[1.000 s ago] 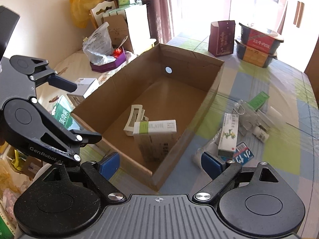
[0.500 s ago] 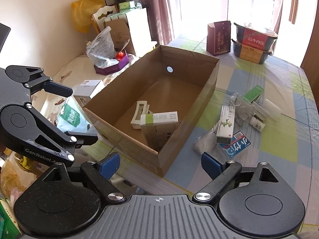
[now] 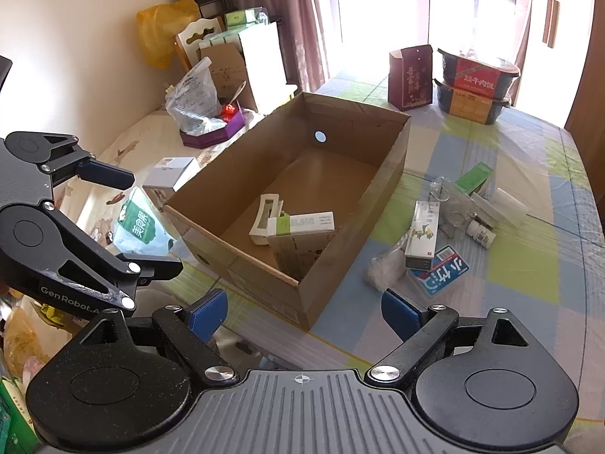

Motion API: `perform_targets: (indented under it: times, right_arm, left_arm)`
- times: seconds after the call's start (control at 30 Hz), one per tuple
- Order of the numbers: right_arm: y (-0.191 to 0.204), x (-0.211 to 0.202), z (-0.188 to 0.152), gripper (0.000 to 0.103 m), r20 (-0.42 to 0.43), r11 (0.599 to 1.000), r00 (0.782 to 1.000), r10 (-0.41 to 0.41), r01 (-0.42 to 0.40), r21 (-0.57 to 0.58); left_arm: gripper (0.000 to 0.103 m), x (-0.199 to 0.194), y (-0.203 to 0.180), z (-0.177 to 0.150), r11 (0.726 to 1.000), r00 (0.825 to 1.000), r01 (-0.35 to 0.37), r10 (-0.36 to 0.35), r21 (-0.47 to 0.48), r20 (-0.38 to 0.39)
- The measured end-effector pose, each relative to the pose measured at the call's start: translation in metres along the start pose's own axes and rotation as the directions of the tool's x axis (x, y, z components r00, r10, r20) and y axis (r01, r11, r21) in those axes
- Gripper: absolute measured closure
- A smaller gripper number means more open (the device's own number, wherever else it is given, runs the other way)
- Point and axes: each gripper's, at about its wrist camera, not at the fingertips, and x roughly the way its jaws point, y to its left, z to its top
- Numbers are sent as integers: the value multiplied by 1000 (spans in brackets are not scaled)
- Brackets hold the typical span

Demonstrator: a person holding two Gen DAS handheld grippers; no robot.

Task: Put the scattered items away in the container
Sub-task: 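Withdraw both grippers from the box back toward the table items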

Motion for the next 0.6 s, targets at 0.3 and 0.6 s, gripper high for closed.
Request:
perform_targets:
  times: [0.3, 0.6]
  right_arm:
    - [-18, -8, -8, 9, -3, 999, 1000, -20, 20, 41]
    - [-72, -28, -25, 9, 3, 985, 994, -106, 105, 140]
  left_arm:
    - [8, -1, -22, 4, 999, 999, 43, -43, 3, 15]
    - [8, 13, -58, 23, 992, 991, 126, -126, -6, 50]
